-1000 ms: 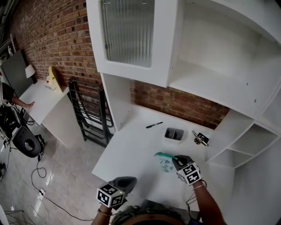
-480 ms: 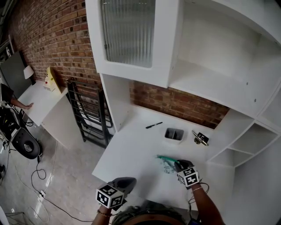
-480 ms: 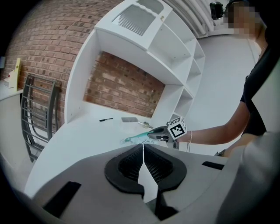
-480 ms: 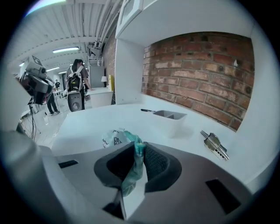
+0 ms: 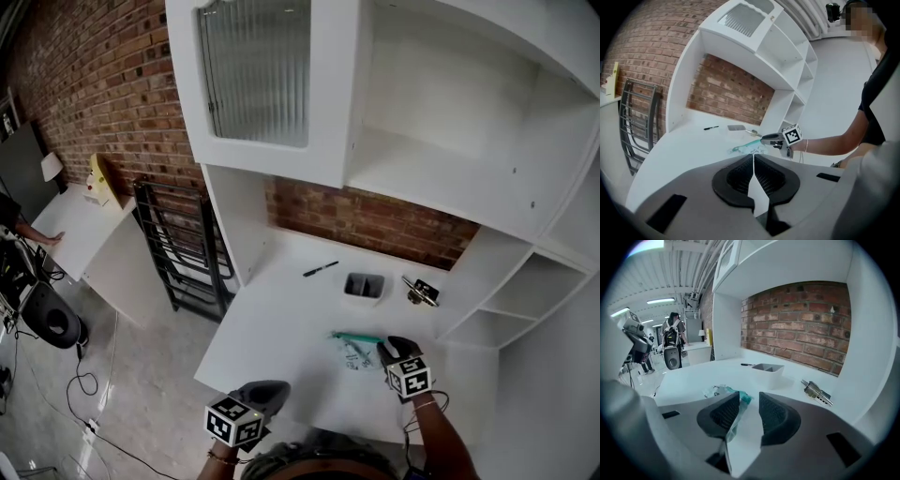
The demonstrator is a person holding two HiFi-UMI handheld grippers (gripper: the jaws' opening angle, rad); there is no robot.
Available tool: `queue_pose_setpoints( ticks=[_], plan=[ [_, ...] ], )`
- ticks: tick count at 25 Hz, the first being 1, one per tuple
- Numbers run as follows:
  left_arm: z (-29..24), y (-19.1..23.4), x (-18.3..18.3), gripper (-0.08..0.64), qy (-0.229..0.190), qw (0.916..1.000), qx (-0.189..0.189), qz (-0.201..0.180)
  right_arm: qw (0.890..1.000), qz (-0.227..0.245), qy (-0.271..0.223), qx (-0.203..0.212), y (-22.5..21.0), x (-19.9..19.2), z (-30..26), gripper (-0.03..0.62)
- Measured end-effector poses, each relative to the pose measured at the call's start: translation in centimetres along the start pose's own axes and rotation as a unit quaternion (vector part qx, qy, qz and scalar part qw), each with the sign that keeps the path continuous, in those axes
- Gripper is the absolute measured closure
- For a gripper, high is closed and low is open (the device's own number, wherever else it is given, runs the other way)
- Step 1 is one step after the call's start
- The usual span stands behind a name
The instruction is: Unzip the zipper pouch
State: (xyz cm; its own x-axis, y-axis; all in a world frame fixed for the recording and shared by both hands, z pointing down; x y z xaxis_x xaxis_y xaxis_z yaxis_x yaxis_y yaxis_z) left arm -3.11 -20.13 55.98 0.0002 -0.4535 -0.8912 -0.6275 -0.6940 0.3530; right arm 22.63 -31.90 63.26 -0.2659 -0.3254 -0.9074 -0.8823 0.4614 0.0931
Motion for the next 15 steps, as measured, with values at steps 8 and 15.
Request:
queue_pose_setpoints(
  ticks=[8,15],
  plan=[
    [-1.1,-0.8,-0.2,0.554,0.002,0.9997,-0.018,-0.013,0.999,-0.023,-0.044,-0.021,-0.1,1.7,3.6,0.469],
    [-2.7,-1.9,0.0,0.554,0.005,0.9985,-0.042,-0.035,0.995,-0.047,-0.078,-0.046,1.1,2.6,7.1,0.529]
  ],
)
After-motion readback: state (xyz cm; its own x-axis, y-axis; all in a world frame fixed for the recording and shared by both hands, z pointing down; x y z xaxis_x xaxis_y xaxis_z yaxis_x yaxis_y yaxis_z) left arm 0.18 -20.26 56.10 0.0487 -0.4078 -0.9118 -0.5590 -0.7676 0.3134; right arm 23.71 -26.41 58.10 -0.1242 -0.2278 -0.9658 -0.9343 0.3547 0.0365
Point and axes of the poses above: the fingertips, and each gripper's own axes: z backward along the fingers, y to its left, x out of its top, the point moved 1 cm from there along z, backward along the fingers, and after that the axes turned 8 degrees about -y, right-handed, at the moved point
